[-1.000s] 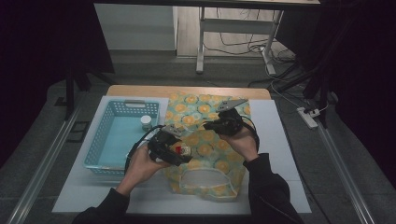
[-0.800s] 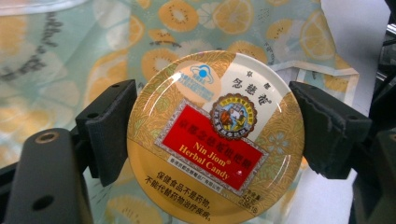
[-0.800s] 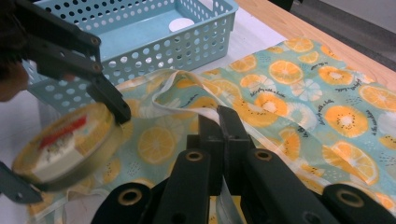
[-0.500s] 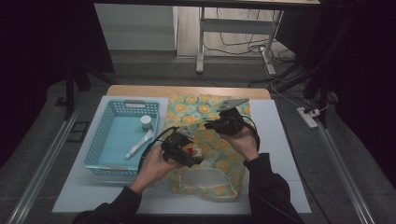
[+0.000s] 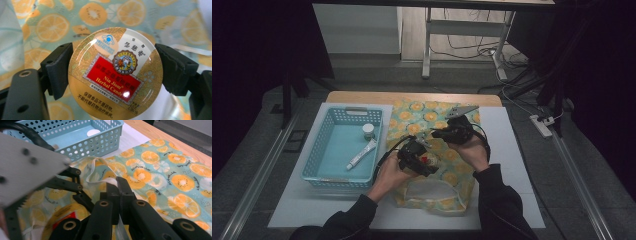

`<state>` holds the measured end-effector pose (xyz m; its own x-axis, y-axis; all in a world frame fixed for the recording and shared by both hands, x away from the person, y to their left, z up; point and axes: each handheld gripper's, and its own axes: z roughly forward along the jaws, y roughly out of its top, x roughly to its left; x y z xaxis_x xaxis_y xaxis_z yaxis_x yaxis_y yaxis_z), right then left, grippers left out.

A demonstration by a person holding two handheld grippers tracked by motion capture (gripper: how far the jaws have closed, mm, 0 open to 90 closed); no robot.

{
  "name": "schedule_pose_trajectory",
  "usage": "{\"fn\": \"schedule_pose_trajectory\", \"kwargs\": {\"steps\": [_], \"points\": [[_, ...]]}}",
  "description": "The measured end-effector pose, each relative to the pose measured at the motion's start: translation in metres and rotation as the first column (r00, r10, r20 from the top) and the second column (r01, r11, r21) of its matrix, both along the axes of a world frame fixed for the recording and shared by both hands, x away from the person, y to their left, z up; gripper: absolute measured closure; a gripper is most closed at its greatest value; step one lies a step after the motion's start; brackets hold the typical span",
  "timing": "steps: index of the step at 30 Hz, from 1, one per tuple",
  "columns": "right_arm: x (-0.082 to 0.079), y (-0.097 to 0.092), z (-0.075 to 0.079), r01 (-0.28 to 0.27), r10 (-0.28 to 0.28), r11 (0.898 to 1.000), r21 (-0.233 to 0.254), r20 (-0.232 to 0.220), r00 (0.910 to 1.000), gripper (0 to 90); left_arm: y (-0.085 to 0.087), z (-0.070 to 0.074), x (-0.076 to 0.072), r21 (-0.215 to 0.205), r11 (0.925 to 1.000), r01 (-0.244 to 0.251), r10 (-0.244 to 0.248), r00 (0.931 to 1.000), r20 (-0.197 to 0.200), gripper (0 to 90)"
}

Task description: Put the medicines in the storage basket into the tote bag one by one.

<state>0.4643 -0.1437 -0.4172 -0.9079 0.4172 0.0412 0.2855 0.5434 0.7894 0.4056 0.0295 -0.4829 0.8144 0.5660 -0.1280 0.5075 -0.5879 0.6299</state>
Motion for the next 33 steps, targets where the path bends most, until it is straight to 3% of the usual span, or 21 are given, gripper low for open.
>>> {"fn": "schedule_pose_trajectory", "kwargs": {"steps": [7,11,18,33], "points": [[0.0,0.001,-0.001,0.0,0.0,1.0,-0.004,0.0,1.0,90.0,-0.002,-0.01,0.014,0.021,0.9992,-0.034,0.034,0.9992,0.019,20.4],[0.001,0.001,-0.002,-0.002,0.002,1.0,-0.008,0.001,1.0,90.0,-0.003,-0.016,0.02,-0.007,0.9975,-0.07,0.07,0.9972,0.027,20.4],[0.001,0.002,-0.004,-0.001,0.001,1.0,-0.013,-0.002,1.0,90.0,-0.003,-0.024,0.028,0.002,0.9947,-0.102,0.102,0.9939,0.041,20.4],[0.004,0.003,-0.01,0.008,-0.008,1.0,-0.029,-0.003,1.0,90.0,-0.009,-0.037,0.038,0.02,0.992,-0.125,0.123,0.9899,0.07,20.2]]}}
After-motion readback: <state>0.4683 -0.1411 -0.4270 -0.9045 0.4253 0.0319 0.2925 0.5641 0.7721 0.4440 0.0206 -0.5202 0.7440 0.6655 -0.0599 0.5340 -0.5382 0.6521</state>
